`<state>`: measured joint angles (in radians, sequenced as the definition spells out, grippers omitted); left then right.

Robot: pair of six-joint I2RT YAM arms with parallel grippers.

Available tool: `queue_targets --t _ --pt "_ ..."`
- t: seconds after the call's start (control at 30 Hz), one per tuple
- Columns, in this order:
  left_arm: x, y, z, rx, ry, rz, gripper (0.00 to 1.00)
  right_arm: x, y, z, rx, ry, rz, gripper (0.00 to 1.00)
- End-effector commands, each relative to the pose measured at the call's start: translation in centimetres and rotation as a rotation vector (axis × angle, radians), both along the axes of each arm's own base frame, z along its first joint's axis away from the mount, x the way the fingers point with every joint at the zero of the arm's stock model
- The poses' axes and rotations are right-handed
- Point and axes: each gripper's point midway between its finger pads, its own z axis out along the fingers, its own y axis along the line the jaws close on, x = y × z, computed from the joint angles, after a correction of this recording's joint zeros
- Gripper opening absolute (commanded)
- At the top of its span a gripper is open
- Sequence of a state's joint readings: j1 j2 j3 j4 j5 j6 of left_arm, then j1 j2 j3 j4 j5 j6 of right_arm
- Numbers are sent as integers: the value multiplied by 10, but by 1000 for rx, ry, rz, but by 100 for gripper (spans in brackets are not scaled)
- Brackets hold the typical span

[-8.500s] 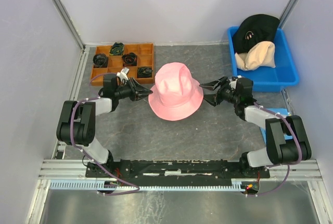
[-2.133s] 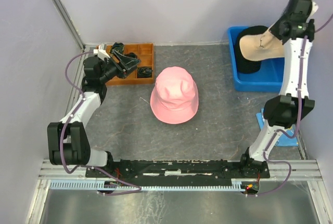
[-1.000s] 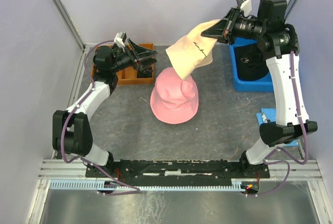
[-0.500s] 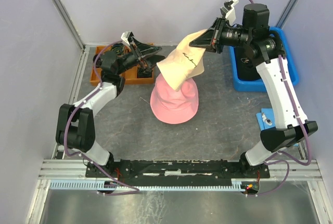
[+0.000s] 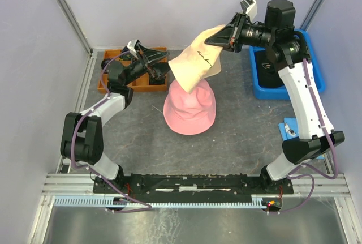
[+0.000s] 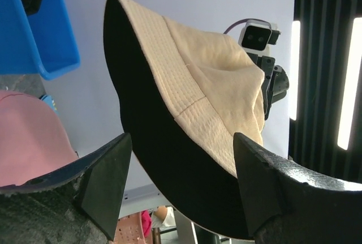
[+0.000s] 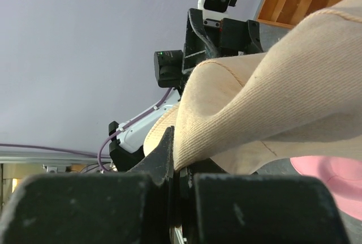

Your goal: Stack the hats

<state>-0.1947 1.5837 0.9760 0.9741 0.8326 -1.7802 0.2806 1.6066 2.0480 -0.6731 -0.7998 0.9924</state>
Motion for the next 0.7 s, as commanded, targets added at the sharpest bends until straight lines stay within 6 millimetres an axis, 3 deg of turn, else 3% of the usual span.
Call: queue_targets --t 0.0,0.5,0.6,0.67 --pt "0 1 22 -79 -45 2 80 1 11 16 39 -77 19 0" --pt "5 -19 36 -191 -45 -25 82 5 20 -8 8 -44 36 0" --pt "9 -22 37 -186 -44 -15 70 3 17 -18 -31 -21 38 0" --pt "11 -26 37 -177 -46 -11 48 0 15 -23 -67 -11 45 0"
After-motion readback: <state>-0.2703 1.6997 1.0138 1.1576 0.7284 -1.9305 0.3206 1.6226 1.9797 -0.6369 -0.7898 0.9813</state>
